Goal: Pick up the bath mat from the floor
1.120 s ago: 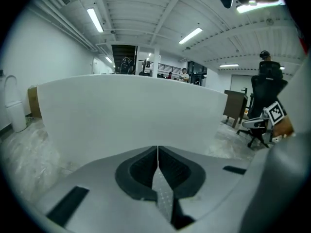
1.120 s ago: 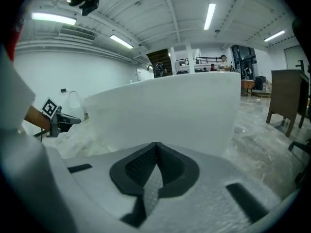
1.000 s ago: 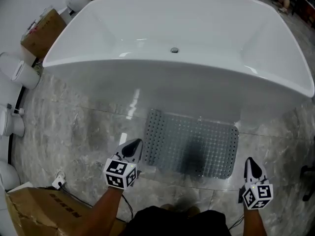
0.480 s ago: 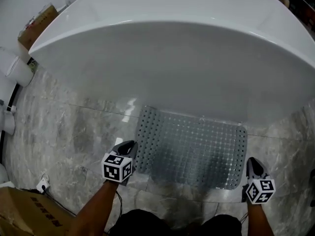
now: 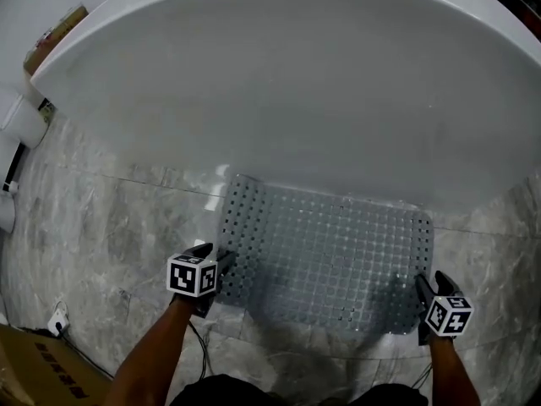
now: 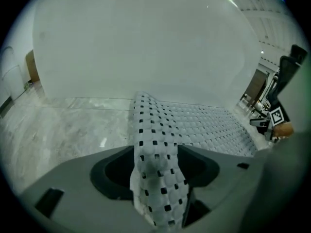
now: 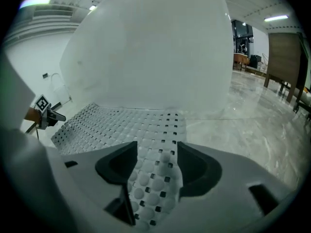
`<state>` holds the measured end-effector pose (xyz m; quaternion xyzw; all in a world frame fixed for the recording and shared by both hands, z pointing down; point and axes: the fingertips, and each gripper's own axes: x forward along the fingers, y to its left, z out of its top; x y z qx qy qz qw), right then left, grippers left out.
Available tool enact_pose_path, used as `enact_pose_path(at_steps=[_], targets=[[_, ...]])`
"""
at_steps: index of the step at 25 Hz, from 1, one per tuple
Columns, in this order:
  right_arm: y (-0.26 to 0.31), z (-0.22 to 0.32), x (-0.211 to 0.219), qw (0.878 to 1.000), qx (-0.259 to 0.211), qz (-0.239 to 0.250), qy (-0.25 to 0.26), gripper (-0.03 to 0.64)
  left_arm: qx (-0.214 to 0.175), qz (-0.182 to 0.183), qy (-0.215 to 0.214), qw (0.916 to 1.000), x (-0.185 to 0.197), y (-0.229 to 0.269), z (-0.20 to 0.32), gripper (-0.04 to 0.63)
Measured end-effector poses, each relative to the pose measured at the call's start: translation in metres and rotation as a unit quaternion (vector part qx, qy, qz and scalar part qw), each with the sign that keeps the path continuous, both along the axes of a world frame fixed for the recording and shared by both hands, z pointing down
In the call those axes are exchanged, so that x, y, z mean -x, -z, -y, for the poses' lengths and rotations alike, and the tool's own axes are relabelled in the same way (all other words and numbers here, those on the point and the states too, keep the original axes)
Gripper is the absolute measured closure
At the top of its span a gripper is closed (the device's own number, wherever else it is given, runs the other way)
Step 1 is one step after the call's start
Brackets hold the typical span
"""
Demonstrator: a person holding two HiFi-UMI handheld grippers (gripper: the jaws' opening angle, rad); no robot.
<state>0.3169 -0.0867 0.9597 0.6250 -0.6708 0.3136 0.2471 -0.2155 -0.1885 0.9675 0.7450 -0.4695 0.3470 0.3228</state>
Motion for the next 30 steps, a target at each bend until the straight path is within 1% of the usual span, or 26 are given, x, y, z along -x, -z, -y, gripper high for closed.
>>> enact_pose_path(at_steps=[4, 6, 9, 12, 16, 17, 19, 21, 23, 24, 25, 27, 30], targets=[[-0.032, -0.001, -0.006, 0.999, 0.035, 0.015, -0.018, 0.295, 0.032, -0.008, 0.014, 0.9993, 0.005, -0.03, 0.0, 0.32], [-0.047, -0.004, -0.009, 0.998, 0.055, 0.027, -0.027, 0.255, 0.047, -0.01, 0.015, 0.9987, 0.006, -0.042, -0.002, 0.308], [-0.066, -0.008, -0.011, 0.995, 0.081, 0.036, -0.036, 0.21, 0.056, -0.009, 0.014, 0.9983, 0.006, -0.052, -0.002, 0.299], [-0.074, -0.01, -0.011, 0.995, 0.094, 0.019, -0.033, 0.198, 0.06, -0.002, 0.013, 0.9981, 0.006, -0.058, -0.003, 0.299], [-0.076, -0.01, -0.011, 0.994, 0.099, -0.008, -0.036, 0.211, 0.054, 0.02, -0.001, 0.9984, 0.006, -0.061, -0.002, 0.299], [-0.075, -0.009, -0.009, 0.994, 0.098, -0.011, -0.036, 0.228, 0.048, 0.027, -0.006, 0.9984, 0.004, -0.06, -0.002, 0.301], [-0.073, -0.008, -0.004, 0.995, 0.095, -0.014, -0.034, 0.268, 0.036, 0.042, -0.013, 0.9984, 0.002, -0.054, 0.0, 0.334], [-0.07, -0.009, 0.001, 0.995, 0.095, -0.011, -0.03, 0.316, 0.028, 0.045, -0.015, 0.9985, 0.0, -0.049, -0.001, 0.36], [-0.065, -0.009, 0.009, 0.995, 0.093, -0.003, -0.02, 0.369, 0.024, 0.04, -0.024, 0.9986, -0.004, -0.046, -0.005, 0.385], [-0.063, -0.009, 0.014, 0.996, 0.089, -0.001, -0.013, 0.416, 0.022, 0.037, -0.029, 0.9986, -0.007, -0.044, -0.006, 0.397], [-0.061, -0.008, 0.018, 0.996, 0.085, -0.003, -0.006, 0.448, 0.018, 0.033, -0.035, 0.9987, -0.009, -0.042, -0.006, 0.41], [-0.058, -0.006, 0.024, 0.997, 0.078, -0.002, 0.004, 0.485, 0.007, 0.023, -0.045, 0.9987, -0.014, -0.037, -0.005, 0.435], [-0.049, -0.002, 0.034, 0.998, 0.062, 0.013, 0.015, 0.52, -0.011, 0.01, -0.059, 0.9982, -0.021, -0.029, -0.006, 0.478]])
